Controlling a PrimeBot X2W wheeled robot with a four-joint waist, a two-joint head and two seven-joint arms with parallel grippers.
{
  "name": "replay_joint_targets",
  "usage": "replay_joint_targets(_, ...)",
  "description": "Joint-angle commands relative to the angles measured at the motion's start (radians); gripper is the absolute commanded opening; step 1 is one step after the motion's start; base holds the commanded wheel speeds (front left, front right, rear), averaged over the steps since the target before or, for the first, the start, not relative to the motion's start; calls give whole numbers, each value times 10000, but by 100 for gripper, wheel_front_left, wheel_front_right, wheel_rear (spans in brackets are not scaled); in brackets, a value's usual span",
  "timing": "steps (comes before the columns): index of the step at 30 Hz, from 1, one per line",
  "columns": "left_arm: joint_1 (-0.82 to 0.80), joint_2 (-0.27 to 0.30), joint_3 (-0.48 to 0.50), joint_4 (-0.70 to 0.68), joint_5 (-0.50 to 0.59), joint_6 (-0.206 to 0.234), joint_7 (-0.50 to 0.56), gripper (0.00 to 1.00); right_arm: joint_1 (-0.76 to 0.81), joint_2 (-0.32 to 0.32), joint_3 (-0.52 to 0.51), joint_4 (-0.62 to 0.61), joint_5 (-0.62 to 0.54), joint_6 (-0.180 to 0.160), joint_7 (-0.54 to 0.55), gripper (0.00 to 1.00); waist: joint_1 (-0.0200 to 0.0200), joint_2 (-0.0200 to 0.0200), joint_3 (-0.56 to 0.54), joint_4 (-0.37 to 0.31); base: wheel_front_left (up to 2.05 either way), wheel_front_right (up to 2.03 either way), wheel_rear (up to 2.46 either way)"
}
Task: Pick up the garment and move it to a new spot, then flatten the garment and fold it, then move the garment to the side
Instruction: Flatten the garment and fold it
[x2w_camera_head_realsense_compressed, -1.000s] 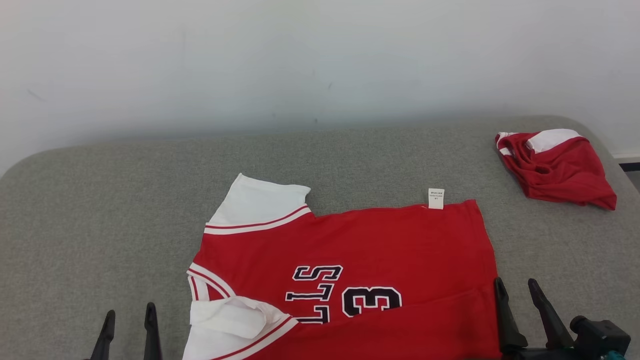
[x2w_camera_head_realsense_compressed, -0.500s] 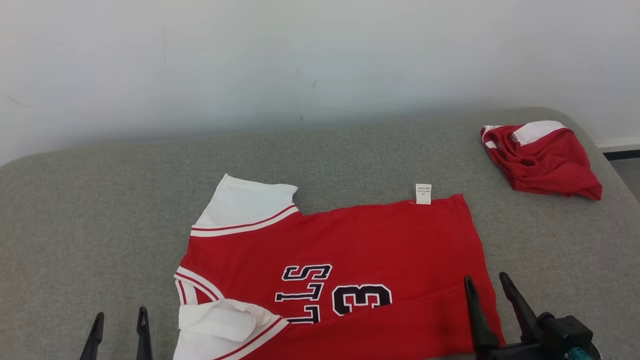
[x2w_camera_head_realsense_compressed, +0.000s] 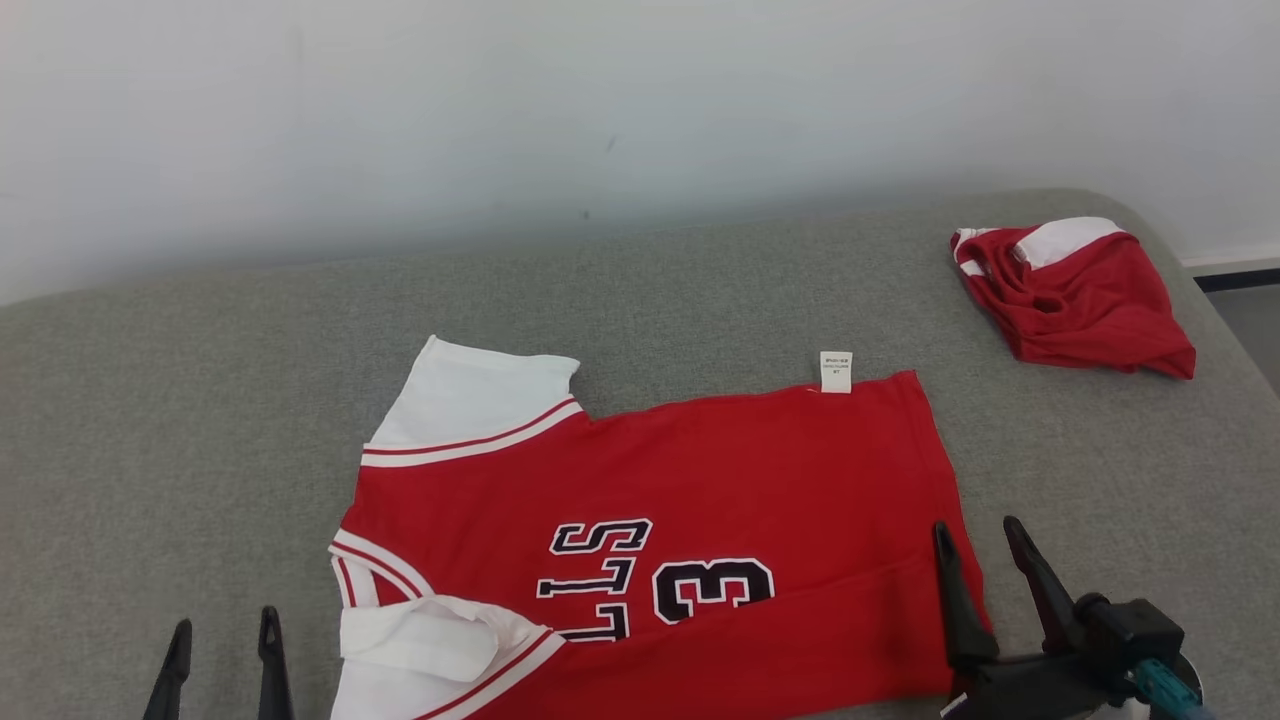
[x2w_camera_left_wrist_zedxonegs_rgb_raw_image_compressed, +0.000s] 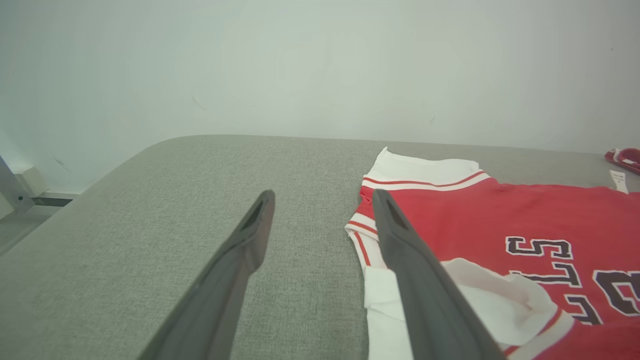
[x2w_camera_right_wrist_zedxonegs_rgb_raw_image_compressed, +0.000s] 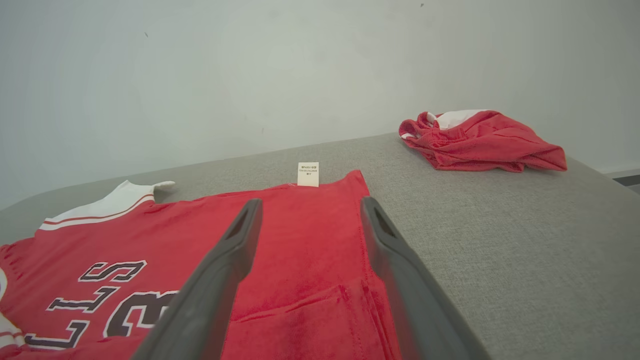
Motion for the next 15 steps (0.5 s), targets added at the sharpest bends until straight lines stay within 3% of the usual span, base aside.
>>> replay_joint_targets(1, -360, 97, 53, 75, 96, -51, -31, 100, -414, -43, 87, 258, -71, -27, -38, 100, -1, 0, 124, -140, 0, 0, 0)
replay_joint_targets(8, -1759, 931, -167, 658, -59, -201, 51, 100, -1977, -295, 182, 1454, 127, -27, -16, 100, -1, 0, 503, -514, 0, 0, 0)
replay_joint_targets(15, -4294, 2254, -979, 1352, -920, -277, 1009, 100, -4049, -363, 378, 3060, 173, -27, 550, 100, -1, 0, 1342, -1079, 0, 0, 0)
